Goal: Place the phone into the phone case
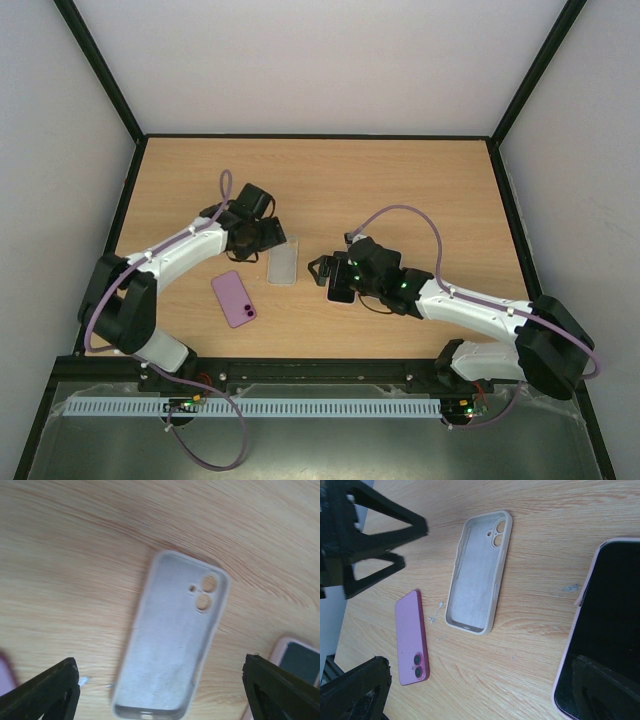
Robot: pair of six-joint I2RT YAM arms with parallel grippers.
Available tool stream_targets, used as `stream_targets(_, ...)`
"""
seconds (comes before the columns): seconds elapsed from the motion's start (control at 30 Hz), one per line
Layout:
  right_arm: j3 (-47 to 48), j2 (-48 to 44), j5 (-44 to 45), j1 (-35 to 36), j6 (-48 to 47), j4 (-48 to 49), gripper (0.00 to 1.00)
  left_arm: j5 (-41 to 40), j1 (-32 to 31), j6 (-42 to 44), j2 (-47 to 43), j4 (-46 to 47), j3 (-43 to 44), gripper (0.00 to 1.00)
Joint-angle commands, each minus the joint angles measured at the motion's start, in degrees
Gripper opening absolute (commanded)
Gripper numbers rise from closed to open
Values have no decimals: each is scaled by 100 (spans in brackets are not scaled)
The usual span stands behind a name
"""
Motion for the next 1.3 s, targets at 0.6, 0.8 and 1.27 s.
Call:
stream_targets(0.6, 291, 161, 364, 32, -151, -216, 98, -987, 317, -852, -944, -1310, -1519, 98)
stream_targets(0.8, 290, 161, 464, 31, -135, -229, 97, -755, 305, -954, -784, -1143, -1682, 97)
stream_targets(1.27, 273, 235, 614, 31, -165, -230, 98, -534, 223, -1123, -471, -593, -2188, 89)
